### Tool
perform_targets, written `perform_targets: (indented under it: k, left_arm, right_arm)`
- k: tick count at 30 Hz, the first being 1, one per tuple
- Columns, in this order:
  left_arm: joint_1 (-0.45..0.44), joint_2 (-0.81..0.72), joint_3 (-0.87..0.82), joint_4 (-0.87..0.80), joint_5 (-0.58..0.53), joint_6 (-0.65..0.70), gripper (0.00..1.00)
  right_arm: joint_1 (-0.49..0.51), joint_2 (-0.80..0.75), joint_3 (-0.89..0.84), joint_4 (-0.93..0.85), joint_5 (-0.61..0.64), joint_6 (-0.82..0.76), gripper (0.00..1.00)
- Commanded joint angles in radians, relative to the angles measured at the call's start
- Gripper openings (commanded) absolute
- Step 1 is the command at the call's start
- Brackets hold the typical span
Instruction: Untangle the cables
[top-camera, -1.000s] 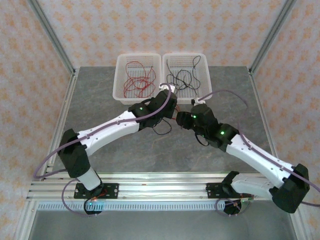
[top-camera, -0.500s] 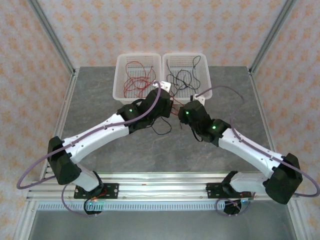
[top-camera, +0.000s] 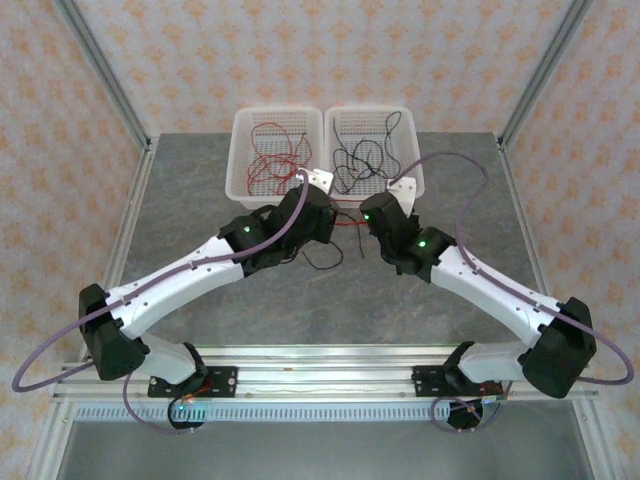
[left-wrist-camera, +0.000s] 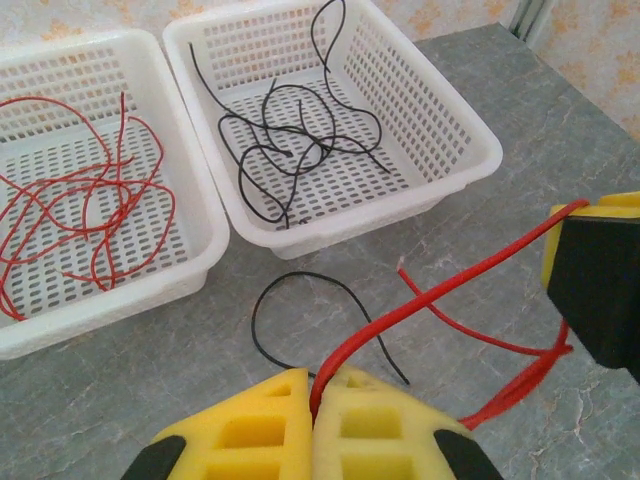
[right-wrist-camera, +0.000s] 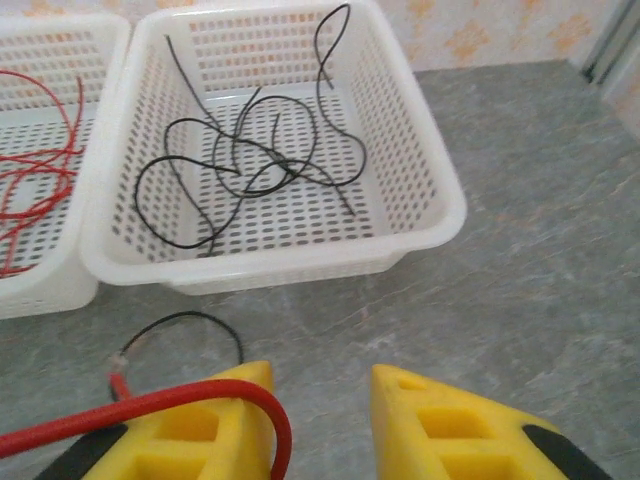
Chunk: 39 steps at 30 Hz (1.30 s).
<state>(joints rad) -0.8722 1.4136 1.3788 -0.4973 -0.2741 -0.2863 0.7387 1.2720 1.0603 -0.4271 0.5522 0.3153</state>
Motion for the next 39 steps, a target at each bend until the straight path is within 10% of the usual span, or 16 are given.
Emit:
perform_targets:
  k: [1,19,39]
  left_arm:
    - [0.016,-0.074,-0.009,-0.109,-0.172,0.013,0.00]
    - [0.016,-0.113,-0.012,-0.144,-0.261,0.033,0.00]
    - [0.366,0.192,0.309,0.209,-0.331,0.262,0.00]
  right_arm:
    - [-0.053,0.010,0.012,-0.130,0.248,-0.080,0.30]
    - [-0.088,-0.007,0.049,-0.080,0.359,-0.274,0.31]
    - [-0.093,-0.250,-0.175,-0.031,-0.185,0.020,0.35]
